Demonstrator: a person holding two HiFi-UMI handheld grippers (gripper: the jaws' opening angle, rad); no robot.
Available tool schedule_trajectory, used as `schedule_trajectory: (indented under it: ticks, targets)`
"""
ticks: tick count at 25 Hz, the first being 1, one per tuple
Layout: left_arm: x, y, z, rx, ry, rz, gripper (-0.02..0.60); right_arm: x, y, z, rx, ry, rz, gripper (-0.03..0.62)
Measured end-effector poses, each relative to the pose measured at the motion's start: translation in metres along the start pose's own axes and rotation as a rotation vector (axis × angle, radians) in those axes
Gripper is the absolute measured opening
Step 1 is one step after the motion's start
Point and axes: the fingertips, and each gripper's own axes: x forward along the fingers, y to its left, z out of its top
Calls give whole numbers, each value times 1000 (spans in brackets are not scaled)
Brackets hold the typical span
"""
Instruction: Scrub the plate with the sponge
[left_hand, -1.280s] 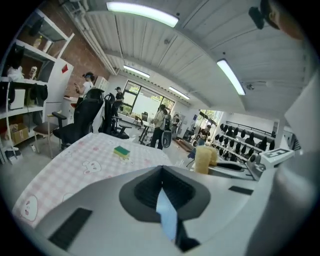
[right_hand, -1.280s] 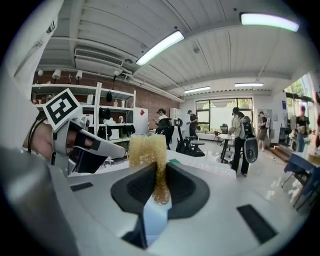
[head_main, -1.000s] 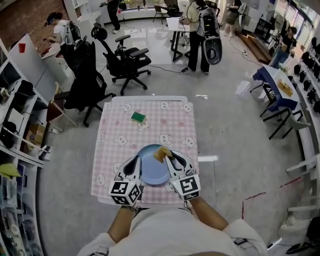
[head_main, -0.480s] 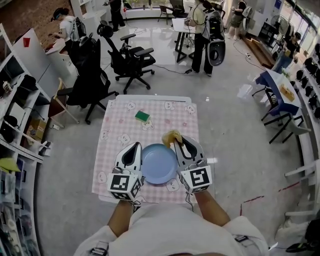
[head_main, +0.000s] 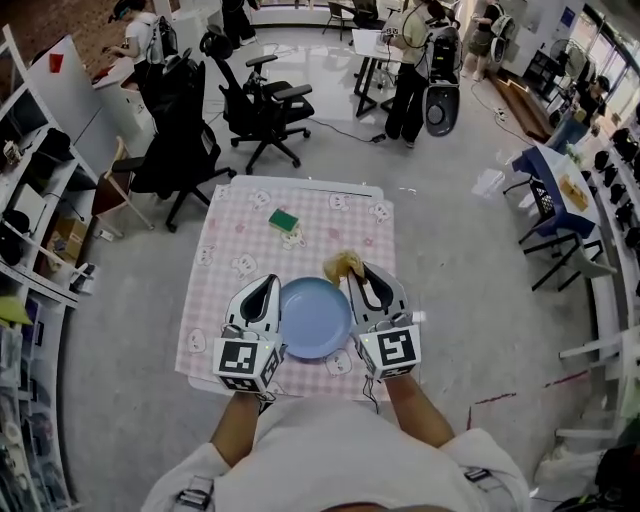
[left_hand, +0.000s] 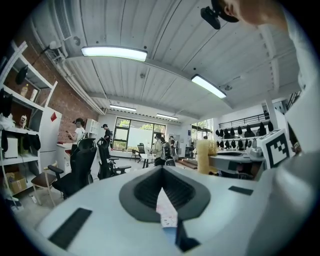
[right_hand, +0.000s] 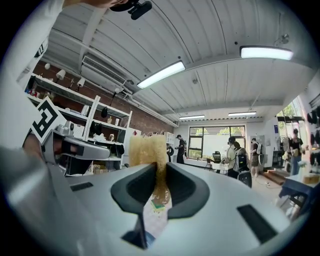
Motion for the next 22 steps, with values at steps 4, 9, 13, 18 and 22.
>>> schedule_trajectory:
  ticks: [4,9,13,18,22]
  targets:
    - [-1,-1,-3,0,13,-4,12,0,-2,-1,-6,10,-12,58]
    - [-2,-5,1,35,7,-5,12,-1,-2,1,-7,3,-19,58]
    - [-3,-3,2,33,8,-2,12,0,-4,3,-20,6,-35,58]
    - [-4,-5,-2,35,18,-1,12,-1,2,3,-20,3,-21,57]
    - [-6,-4,-7,30,26,5,12,-2,5,0,-19,9,-12,57]
